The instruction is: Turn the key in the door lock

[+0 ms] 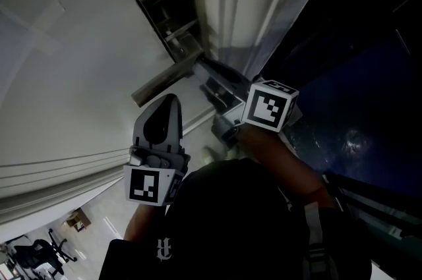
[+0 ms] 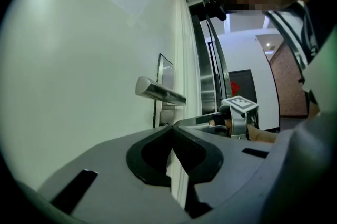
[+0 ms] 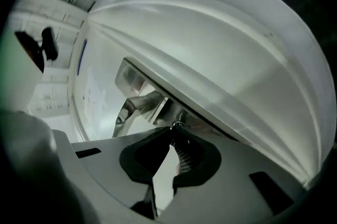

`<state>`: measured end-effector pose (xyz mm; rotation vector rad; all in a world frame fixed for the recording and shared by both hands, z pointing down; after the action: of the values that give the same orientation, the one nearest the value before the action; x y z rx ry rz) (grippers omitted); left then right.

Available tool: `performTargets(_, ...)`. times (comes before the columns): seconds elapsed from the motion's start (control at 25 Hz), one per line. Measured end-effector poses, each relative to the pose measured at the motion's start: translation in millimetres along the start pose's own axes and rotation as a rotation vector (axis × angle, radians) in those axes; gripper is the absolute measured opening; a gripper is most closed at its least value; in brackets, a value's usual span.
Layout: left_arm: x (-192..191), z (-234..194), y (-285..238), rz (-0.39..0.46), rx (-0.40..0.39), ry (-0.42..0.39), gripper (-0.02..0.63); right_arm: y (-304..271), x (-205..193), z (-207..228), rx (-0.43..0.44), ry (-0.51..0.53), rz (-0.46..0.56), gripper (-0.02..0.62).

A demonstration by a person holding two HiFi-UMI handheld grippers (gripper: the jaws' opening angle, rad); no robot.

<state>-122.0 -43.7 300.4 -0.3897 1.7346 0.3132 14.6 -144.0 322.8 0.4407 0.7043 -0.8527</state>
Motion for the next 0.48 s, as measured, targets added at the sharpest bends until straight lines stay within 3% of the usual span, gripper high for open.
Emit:
performTargets(0.28,1.3,3.1,0.0,0.003,-0.004,0.0,0.006,1.3,-12.7,18.7,0.132,-0.496,0.085,0.043)
performTargets(0.48,2.3,4.4,0.4,0.009,-0.007,-0.001,0.006,0.1,-18.4,20.3,0.186,-0.655,0.14,0.049)
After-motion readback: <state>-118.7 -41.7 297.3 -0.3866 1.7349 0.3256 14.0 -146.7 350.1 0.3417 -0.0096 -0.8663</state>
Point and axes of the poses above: the fingertips, and each gripper's own axes: y backward along the fingers, z to its right, x out of its top, the point moved 7 cm from there along y, backward along the fingers, and after that the axes turned 7 degrees about y, right-handed, at the moved point
